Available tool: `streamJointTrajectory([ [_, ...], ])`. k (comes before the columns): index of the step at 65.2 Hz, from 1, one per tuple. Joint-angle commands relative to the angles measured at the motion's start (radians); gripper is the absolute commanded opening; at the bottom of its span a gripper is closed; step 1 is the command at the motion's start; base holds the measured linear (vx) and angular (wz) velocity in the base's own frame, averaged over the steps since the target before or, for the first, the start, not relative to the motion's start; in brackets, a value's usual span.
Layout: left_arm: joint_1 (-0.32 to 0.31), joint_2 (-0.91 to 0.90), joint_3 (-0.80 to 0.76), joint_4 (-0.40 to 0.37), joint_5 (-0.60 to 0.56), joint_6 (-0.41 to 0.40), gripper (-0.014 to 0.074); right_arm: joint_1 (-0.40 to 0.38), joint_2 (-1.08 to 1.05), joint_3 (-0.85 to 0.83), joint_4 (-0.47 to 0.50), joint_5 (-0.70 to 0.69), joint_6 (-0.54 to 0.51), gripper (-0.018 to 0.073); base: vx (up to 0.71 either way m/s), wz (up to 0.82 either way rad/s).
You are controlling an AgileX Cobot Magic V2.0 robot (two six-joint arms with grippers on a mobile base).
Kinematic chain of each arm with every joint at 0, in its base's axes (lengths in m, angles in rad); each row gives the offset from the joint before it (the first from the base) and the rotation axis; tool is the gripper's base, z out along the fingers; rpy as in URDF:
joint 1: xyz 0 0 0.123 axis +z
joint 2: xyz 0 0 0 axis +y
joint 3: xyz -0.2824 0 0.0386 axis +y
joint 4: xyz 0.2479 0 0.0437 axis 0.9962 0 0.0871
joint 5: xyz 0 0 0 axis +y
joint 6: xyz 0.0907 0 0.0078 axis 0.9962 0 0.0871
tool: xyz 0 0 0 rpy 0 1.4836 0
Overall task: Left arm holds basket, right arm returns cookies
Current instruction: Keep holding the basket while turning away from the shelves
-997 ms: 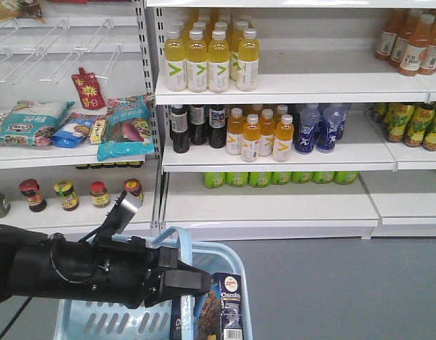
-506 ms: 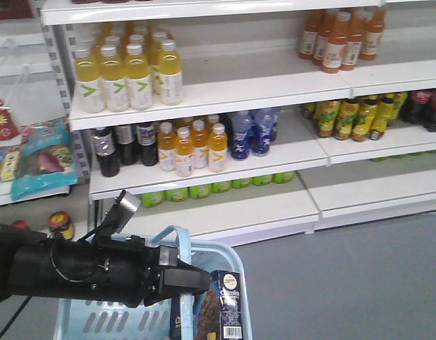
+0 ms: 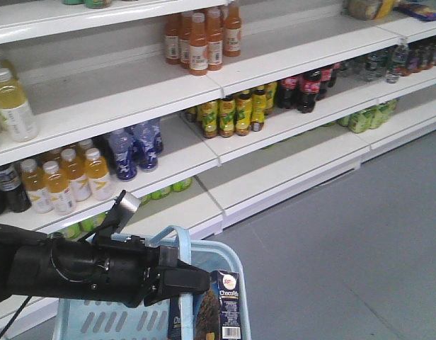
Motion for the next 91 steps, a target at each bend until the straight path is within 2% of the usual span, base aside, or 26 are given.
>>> streamJointTrajectory([
  [1, -0.004, -0.046, -0.024, -0.096, 0.072, 0.012, -0.0006, 0.001, -0.011, 0.0, -0.009, -0.075, -0.001, -0.0008, 0.14, -0.56],
  [91, -0.004, -0.046, -0.024, -0.096, 0.072, 0.012, -0.0006, 0.001, -0.011, 0.0, -0.009, -0.075, -0.001, -0.0008, 0.14, -0.58],
])
